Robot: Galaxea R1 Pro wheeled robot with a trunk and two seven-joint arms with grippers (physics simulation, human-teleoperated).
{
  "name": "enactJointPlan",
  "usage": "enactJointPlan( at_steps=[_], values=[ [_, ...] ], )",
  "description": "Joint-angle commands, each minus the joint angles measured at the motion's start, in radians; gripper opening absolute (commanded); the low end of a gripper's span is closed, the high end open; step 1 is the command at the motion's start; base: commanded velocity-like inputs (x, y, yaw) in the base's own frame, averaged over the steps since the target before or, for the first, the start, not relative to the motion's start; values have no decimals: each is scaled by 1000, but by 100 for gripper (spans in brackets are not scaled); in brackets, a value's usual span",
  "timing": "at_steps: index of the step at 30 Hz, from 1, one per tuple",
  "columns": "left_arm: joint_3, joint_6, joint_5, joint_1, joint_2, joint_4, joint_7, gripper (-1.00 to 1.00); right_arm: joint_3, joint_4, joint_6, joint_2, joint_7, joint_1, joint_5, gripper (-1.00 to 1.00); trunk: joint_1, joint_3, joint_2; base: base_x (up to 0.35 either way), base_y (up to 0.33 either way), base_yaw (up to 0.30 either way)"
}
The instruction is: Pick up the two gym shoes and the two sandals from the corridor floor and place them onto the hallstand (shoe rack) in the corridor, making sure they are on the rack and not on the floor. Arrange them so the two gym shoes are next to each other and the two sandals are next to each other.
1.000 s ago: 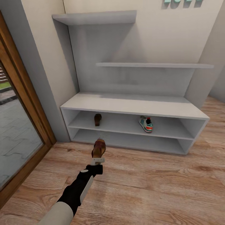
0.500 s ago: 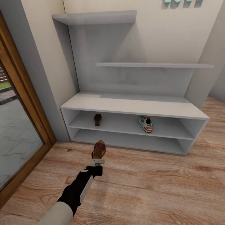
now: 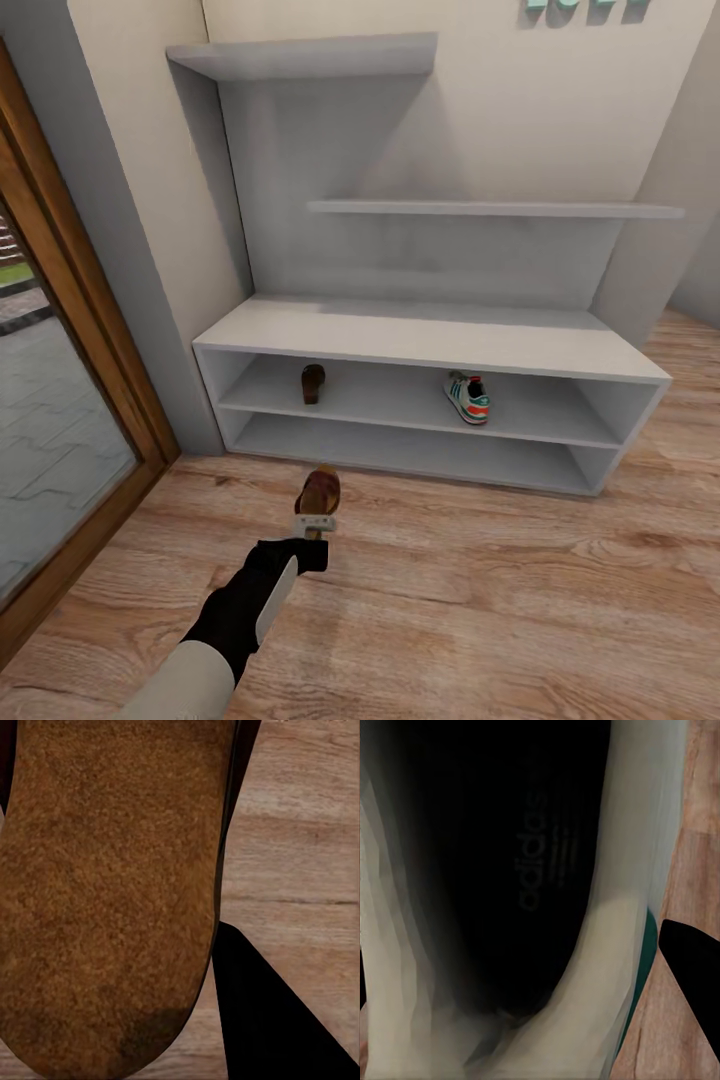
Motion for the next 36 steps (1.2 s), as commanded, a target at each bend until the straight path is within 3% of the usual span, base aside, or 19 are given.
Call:
enactJointPlan(
  at_steps=[1,8,12,27,36],
  values=[
    [-3,9,7,-1,1,-9,8,-100,-1,-1,5,0,2,-2,8,-100,0,-1,0,14,0,0],
    [-3,21,7,-2,0,-86,9,-100,-1,-1,5,0,2,-2,8,-100,0,-1,0,4,0,0],
    [-3,71,7,-6,0,-100,8,-100,-1,-1,5,0,2,-2,8,-100,0,-1,0,0,0,0],
    [-5,114,6,-7,0,-178,10,-100,-1,-1,5,0,1,-2,8,-100,0,-4,0,0,0,0],
    [-5,115,6,-7,0,-187,8,-100,-2,-1,5,0,1,-2,7,-100,4,-53,-3,0,0,0]
  ],
)
